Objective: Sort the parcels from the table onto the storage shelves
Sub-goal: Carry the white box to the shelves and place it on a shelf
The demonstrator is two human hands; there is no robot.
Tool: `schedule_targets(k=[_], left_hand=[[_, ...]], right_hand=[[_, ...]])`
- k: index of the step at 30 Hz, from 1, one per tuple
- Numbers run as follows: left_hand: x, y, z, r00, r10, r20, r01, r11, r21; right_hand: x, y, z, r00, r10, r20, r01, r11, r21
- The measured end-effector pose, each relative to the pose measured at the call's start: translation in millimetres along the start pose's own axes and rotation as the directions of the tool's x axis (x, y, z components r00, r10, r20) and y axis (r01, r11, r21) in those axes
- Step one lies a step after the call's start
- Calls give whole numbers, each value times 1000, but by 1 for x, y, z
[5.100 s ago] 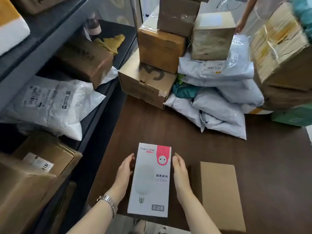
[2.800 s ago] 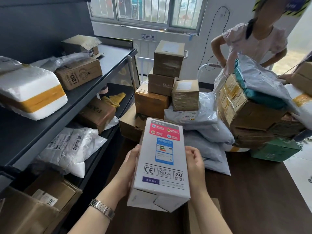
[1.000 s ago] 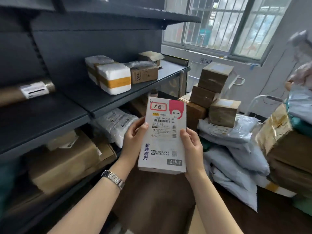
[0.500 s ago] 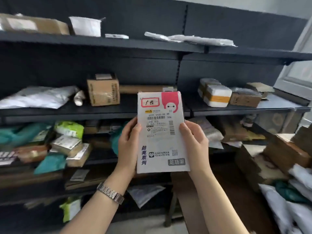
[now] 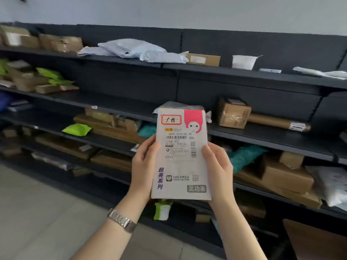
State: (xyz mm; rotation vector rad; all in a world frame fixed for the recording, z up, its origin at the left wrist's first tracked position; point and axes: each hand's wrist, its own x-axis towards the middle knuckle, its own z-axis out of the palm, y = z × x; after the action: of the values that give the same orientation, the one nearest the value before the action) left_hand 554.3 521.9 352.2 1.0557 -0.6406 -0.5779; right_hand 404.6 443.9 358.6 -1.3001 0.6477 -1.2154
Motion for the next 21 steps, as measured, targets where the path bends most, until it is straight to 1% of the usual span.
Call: schedule_targets(k=[5, 10, 15, 21], left_hand=[[-17, 42, -137, 993, 37, -108, -31, 998, 59], [-20, 75, -242, 974, 29, -225, -15, 998, 62], [3, 86, -314, 953, 39, -301, -21, 998, 65], [69, 88, -376, 938, 52, -343, -35, 998, 56]], right_hand=[[-60, 30, 122, 992, 75, 99, -81, 995, 52], [-96, 58, 225, 977, 145, 156, -156, 986, 58], [-96, 81, 302, 963, 174, 208, -189, 980, 55], [-54, 115, 385, 941, 186, 283, -211, 976, 59]])
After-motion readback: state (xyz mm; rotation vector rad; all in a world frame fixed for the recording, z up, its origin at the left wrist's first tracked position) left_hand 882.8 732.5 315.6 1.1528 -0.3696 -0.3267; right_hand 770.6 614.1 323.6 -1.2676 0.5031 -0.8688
